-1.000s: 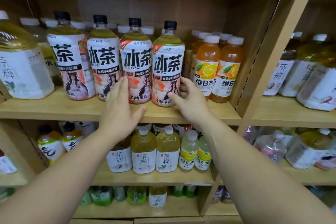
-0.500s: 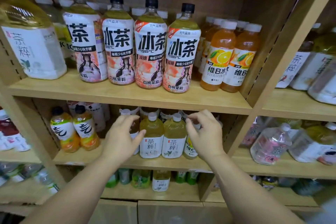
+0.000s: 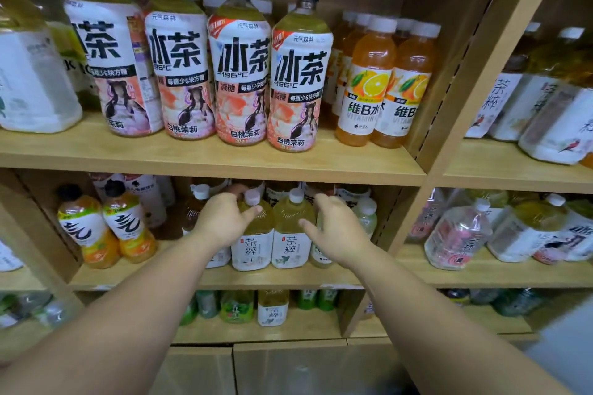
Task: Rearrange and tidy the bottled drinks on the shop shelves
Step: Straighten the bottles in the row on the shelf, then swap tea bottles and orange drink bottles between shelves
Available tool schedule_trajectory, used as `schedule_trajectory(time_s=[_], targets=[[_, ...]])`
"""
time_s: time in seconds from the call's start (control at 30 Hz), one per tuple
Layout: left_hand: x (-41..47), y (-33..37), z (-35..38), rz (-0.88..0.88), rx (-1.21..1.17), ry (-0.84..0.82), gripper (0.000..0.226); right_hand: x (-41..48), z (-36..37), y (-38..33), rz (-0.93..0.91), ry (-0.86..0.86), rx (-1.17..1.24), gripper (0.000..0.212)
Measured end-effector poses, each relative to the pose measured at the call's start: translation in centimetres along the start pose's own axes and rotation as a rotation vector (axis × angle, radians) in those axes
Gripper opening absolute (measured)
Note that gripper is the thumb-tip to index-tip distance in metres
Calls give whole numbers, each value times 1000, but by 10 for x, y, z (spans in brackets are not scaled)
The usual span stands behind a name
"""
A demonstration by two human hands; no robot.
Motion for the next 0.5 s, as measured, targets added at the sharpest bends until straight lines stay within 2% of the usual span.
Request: schedule_trajectory(time_s=[0.1, 0.2, 0.4, 0.5], targets=[[1, 3, 4, 12, 75, 5, 37, 20, 1, -9, 93, -125, 19, 36], [0, 2, 7, 48, 113, 18, 30, 33, 9, -14, 135, -243, -24, 39], [-14, -6, 11, 112, 106, 60, 37, 33, 10, -18, 96, -177, -147, 32], [-21, -8, 10, 157, 33, 74, 31, 28, 8, -20, 56, -145, -151, 34]])
Point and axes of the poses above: each hand's wrist, its own x-axis towards the middle knuckle, its own z-axis out of the palm, y = z × x, the point moved 2 cm from there along x, towards the middle knuckle, and after that the axes turned 13 degrees about -x, right-handed, at the moved point
